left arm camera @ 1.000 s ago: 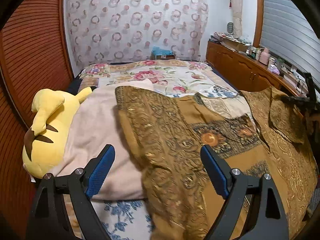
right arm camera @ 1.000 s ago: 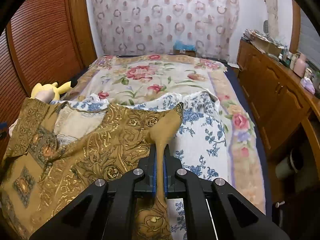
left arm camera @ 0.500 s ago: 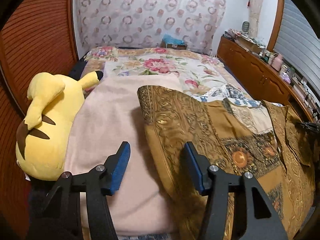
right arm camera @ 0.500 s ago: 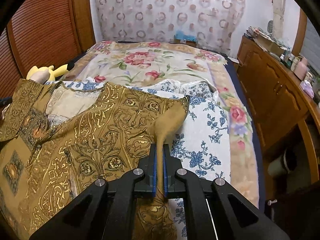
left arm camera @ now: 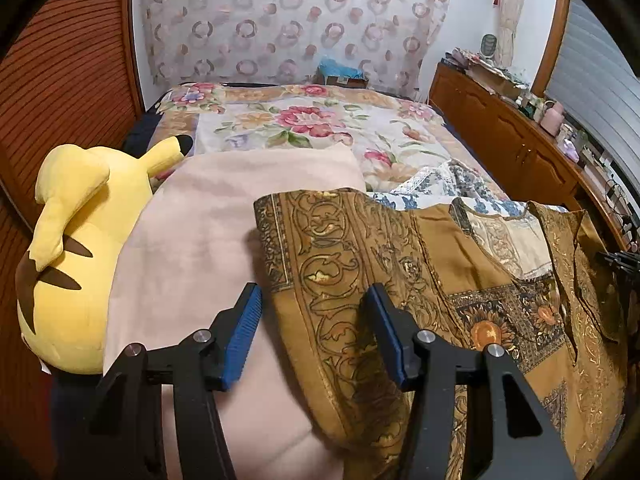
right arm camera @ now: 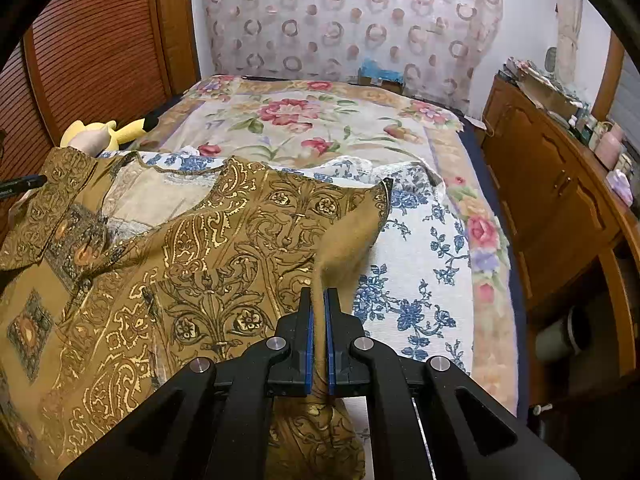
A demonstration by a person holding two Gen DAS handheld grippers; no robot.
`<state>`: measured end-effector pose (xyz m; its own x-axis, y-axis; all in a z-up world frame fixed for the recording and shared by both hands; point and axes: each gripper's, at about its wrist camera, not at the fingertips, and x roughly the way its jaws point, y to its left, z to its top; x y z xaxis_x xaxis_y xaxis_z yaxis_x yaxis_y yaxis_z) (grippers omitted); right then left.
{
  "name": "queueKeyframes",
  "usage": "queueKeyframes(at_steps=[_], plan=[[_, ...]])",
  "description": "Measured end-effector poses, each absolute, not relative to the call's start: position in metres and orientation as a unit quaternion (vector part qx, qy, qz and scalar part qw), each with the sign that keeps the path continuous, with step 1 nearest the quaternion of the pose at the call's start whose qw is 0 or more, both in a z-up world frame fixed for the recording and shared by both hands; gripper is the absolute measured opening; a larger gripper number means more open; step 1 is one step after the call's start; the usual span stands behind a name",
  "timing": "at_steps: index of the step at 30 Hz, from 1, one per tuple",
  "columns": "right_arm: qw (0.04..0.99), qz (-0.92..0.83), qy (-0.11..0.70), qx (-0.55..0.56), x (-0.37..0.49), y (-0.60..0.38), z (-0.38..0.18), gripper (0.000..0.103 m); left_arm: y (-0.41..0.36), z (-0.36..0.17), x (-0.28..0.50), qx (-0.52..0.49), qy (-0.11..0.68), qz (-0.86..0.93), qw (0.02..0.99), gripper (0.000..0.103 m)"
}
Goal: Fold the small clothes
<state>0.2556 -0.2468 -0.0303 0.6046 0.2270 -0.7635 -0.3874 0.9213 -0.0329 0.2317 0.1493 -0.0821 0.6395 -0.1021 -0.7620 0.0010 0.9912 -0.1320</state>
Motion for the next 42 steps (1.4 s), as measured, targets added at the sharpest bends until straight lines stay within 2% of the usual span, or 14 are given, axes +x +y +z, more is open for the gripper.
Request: queueKeyframes(at_steps=[4, 6, 9, 11, 14, 24, 33, 38, 42], plan=[[0.889, 0.174, 0.411, -0.101, 0.256, -0.246, -0.031, 0.005, 0.15, -0.082, 0.233, -0.061, 0.424, -0.029, 0.903, 0.056], [0.889, 0.175, 0.41, -0.103, 0.255, -0.246, -0.031, 0.005, 0.149, -0.082, 0.233, -0.062, 0.423, -0.031, 0.904, 0.053], [0.89, 0.171, 0.41, -0.105, 0.255, -0.246, -0.031, 0.005, 0.144, -0.078, 0.23, -0.056, 0.41, -0.038, 0.91, 0.036], [0.89, 0.17, 0.411, -0.105, 0.255, -0.246, -0.03, 0.005, 0.139, -0.075, 0.229, -0.051, 0.406, -0.042, 0.911, 0.016], [0.89, 0.171, 0.41, -0.104, 0.255, -0.247, -0.03, 0.005, 0.131, -0.069, 0.227, -0.043, 0.402, -0.048, 0.913, 0.005], [0.899, 0.195, 0.382, -0.092, 0.238, -0.252, -0.017, 0.002, 0.104, -0.033, 0.182, -0.028, 0.343, -0.084, 0.935, 0.003], [0.926, 0.219, 0.304, -0.043, 0.143, -0.281, 0.027, 0.002, 0.081, -0.009, 0.095, -0.024, 0.282, -0.114, 0.952, 0.003], [0.931, 0.232, 0.281, -0.015, 0.093, -0.307, 0.032, 0.002, 0.082, -0.012, 0.053, -0.042, 0.267, -0.116, 0.956, 0.003], [0.928, 0.228, 0.293, -0.015, 0.062, -0.324, 0.016, 0.001, 0.088, -0.023, 0.028, -0.061, 0.266, -0.116, 0.955, 0.003]])
